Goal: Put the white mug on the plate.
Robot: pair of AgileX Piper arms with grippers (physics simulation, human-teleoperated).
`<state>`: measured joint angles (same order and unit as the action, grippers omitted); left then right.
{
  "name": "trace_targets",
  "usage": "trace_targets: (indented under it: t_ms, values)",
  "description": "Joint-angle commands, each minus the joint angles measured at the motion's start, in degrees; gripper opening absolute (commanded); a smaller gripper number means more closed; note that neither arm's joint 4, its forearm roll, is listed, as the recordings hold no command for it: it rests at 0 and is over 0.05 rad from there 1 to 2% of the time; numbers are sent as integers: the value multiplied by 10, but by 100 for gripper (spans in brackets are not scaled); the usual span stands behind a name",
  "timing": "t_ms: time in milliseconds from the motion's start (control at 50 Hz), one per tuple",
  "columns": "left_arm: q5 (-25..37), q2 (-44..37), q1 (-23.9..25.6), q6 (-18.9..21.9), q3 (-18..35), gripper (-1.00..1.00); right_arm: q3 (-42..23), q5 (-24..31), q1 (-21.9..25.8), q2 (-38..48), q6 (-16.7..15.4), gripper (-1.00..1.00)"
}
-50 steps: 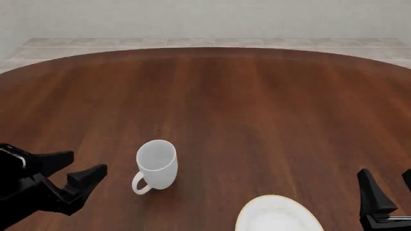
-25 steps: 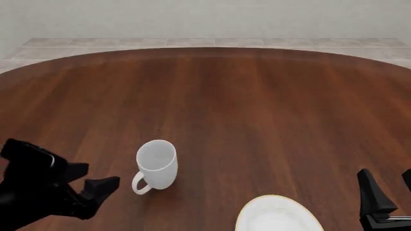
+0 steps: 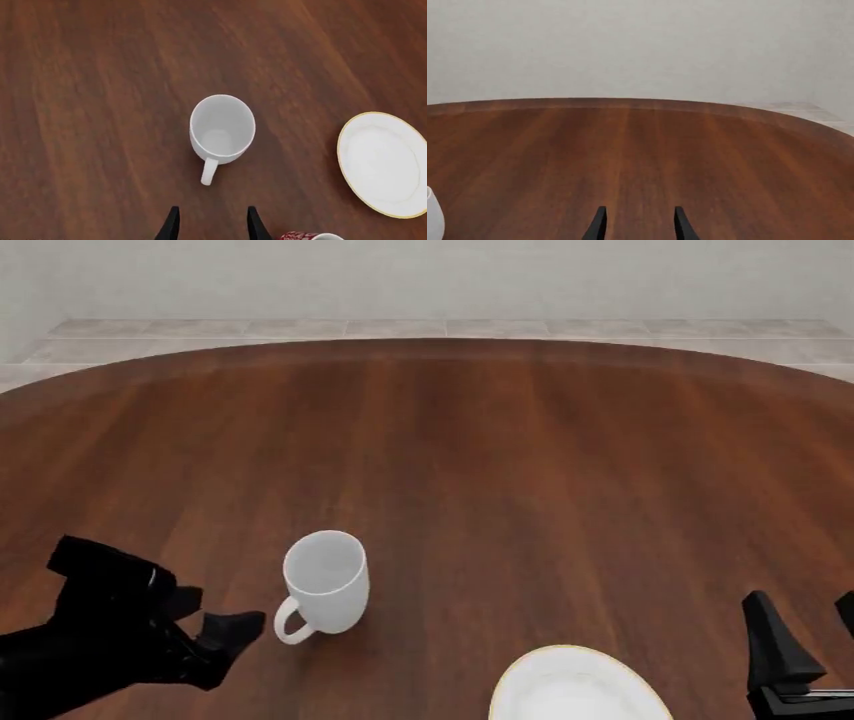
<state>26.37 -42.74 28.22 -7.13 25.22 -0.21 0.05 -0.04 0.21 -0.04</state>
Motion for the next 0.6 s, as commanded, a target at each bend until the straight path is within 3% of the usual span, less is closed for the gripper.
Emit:
trace_targets:
  t_ms: [20,600]
  values:
    - [-37,-27,-6,-5,-18,100,0,-1,0,0,1,100]
    - [-133,-132,-10,5,-41,100,0,0,0,1,0,100]
